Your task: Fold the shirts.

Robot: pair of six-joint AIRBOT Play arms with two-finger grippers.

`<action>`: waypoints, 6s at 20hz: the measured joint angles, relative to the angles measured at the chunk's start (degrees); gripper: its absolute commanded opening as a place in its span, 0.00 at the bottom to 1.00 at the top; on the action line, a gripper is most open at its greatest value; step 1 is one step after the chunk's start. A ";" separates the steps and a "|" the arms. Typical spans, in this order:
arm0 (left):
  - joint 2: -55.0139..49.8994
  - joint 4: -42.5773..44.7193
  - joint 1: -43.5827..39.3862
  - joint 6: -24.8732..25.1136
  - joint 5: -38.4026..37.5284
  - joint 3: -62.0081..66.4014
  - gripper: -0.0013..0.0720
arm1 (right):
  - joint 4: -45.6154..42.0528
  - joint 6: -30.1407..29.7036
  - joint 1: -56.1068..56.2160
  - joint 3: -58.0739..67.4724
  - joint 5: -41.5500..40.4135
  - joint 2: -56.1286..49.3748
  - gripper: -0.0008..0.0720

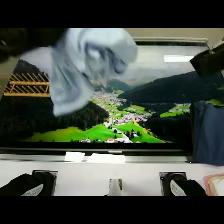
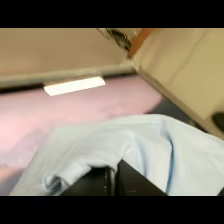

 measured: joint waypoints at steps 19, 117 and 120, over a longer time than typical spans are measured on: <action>-3.85 15.19 13.62 -8.76 -32.81 -24.55 1.00 | 7.67 -1.01 0.00 -24.61 13.33 -7.78 0.91; -3.37 5.20 42.12 2.54 -33.68 -50.10 0.81 | 0.50 0.31 -6.93 -8.02 15.89 -32.02 0.70; -1.38 1.90 44.65 4.55 -30.03 -59.21 0.81 | 4.35 -2.80 -8.90 -14.78 17.20 -29.81 0.70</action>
